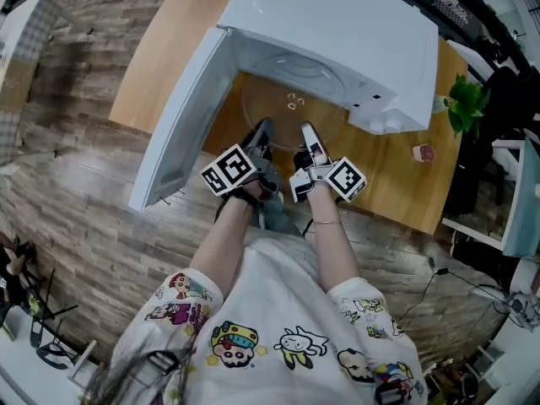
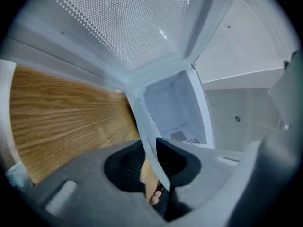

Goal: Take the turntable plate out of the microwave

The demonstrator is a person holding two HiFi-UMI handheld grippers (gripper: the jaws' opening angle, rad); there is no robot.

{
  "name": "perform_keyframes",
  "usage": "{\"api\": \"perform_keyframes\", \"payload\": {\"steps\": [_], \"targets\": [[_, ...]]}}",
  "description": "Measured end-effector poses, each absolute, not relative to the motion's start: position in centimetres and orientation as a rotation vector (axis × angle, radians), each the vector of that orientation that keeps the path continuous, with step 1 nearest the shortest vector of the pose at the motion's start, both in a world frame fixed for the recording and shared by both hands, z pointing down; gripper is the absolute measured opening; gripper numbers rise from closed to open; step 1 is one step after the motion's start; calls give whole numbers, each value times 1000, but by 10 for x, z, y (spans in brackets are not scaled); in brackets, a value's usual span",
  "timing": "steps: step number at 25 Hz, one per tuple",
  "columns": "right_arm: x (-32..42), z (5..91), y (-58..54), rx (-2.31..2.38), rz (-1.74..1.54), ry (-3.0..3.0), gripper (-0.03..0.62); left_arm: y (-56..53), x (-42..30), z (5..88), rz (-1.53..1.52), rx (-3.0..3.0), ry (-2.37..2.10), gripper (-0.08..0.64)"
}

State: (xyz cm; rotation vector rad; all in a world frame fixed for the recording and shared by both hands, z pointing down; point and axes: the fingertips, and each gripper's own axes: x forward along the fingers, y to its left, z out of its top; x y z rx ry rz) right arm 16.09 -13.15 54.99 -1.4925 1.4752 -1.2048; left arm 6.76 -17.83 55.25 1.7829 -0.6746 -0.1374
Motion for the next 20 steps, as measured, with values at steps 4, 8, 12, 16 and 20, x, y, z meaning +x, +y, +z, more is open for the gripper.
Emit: {"api": "perform_keyframes", "payload": {"steps": [4,8,12,16,20], "targets": [[152,539,-116,-1442,-1187,1472,81,-161,61,544,-148,1794,-663,69],[150,532,-95,-1449,-1176,1471,81,-142,57,532,-157,1809,-644,66],[142,517,-78,-1416,-1174,1481,81,-124,51,518,-166,1825,-622,66],[136,500,-59,-1396,-1164,1490,81,-105,45,500,-183,1825,-592,64],[131,479,-44,-1392,-1123,1525,81,-88,41,482,-203,1826,-562,60]]}}
